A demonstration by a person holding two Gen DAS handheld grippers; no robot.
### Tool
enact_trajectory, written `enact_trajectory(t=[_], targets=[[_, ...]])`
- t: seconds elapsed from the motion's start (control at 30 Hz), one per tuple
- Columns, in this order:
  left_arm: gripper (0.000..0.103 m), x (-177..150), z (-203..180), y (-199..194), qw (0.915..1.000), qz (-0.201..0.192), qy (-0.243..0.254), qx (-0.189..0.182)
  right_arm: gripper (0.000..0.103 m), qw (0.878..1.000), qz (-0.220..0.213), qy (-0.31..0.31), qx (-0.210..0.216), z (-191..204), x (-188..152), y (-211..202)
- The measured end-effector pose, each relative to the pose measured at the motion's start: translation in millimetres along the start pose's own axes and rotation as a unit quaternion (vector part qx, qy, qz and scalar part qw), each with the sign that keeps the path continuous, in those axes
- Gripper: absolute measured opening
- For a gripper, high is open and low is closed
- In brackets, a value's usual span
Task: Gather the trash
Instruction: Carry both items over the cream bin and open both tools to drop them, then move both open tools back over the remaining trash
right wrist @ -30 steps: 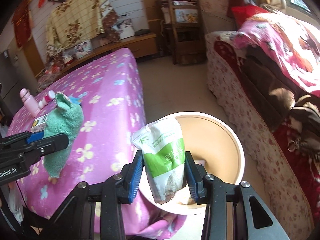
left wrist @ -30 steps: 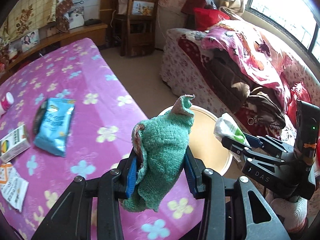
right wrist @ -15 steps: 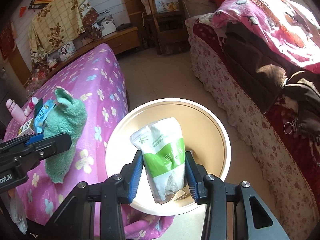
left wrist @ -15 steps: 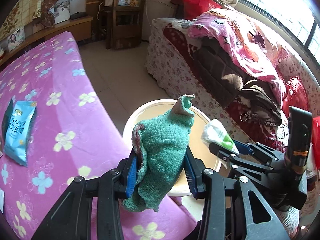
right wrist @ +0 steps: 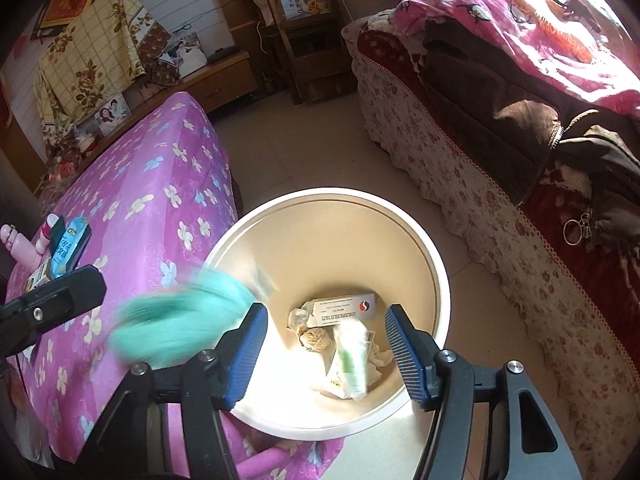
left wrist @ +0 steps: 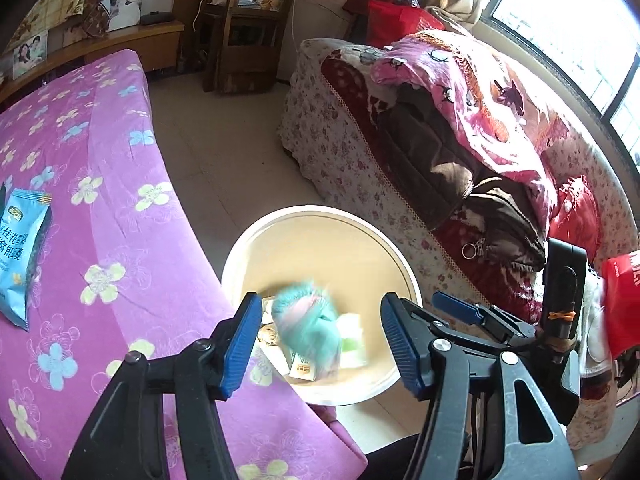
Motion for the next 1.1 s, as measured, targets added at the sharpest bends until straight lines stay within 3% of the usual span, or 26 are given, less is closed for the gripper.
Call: enact_trajectory(t=[0.4, 0.9, 1.1], targets=[[0.063, -8.4, 14.1, -17.0, 0.9987, -0.016, 0.021, 0.045, 0.065, 1.000, 0.003, -0.012, 0.011, 17.1, -6.3, -4.7], [0.063, -14.7, 51.3, -51.5, 0.9962, -0.040, -0.006, 0.077, 0.065, 0.999, -0.006, -0.039, 0.032, 62.3, -9.6, -18.7], [0.063, -21.7, 82.7, -73.6, 0.9934, -0.052, -0.022, 0.100, 0.065, 0.997, -0.005, -0.053, 0.048, 90.9, -10.9, -19.8]])
Point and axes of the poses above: each gripper's, at about its wrist camera, not at the fingertips, and y roughly the way its jaws point, z to its left, x to its top, the point moved 8 cm from there along y, roughly the way its jaws point, and after that the axes turned 1 degree about x, right-handed, at the moved point
